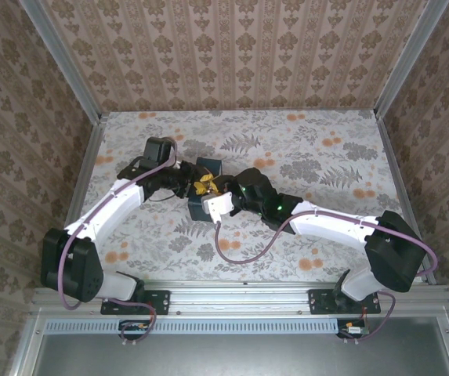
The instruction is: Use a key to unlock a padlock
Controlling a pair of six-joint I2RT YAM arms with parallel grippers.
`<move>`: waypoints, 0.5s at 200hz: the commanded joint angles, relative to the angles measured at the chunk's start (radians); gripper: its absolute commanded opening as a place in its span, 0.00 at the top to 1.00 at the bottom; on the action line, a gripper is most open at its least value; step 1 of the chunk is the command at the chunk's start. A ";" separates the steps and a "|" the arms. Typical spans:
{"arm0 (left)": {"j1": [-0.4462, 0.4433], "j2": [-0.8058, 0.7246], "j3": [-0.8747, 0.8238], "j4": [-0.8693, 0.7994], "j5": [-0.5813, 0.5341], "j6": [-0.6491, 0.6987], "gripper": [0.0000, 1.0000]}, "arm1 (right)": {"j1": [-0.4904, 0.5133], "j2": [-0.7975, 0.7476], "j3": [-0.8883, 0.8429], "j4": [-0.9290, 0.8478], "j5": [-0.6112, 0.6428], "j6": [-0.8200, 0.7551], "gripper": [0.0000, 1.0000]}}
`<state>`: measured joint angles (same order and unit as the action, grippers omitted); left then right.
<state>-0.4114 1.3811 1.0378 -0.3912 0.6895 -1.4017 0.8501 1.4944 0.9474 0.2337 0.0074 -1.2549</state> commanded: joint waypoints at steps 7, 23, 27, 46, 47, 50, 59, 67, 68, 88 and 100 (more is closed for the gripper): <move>0.005 -0.008 0.055 0.006 0.066 0.041 1.00 | -0.012 -0.011 0.025 -0.035 0.022 -0.052 0.68; 0.002 -0.008 0.054 0.005 0.076 0.044 1.00 | -0.012 -0.006 0.027 -0.024 0.026 -0.072 0.69; 0.000 -0.008 0.053 0.005 0.077 0.044 1.00 | -0.012 -0.005 0.027 -0.017 0.025 -0.075 0.69; -0.004 -0.007 0.050 0.001 0.089 0.050 1.00 | -0.012 0.000 0.039 -0.024 0.018 -0.086 0.70; -0.003 -0.007 0.050 0.002 0.090 0.050 1.00 | -0.011 0.001 0.039 -0.023 0.018 -0.085 0.70; -0.005 -0.007 0.048 0.003 0.091 0.050 1.00 | -0.012 0.001 0.040 -0.020 0.015 -0.084 0.70; -0.004 -0.008 0.045 0.005 0.090 0.050 1.00 | -0.010 0.002 0.046 -0.020 0.007 -0.082 0.71; -0.004 -0.008 0.042 0.009 0.092 0.049 1.00 | -0.008 0.003 0.052 -0.029 0.006 -0.083 0.72; -0.004 -0.007 0.042 0.008 0.092 0.048 1.00 | -0.008 0.005 0.052 -0.030 0.006 -0.084 0.72; -0.006 -0.005 0.042 0.018 0.096 0.043 1.00 | -0.005 0.010 0.059 -0.034 0.002 -0.091 0.73; -0.007 -0.005 0.042 0.018 0.096 0.044 1.00 | -0.003 0.016 0.063 -0.041 0.004 -0.097 0.74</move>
<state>-0.4107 1.3815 1.0393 -0.4004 0.7006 -1.3834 0.8478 1.4944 0.9676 0.2058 0.0109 -1.3258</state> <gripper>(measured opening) 0.270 0.267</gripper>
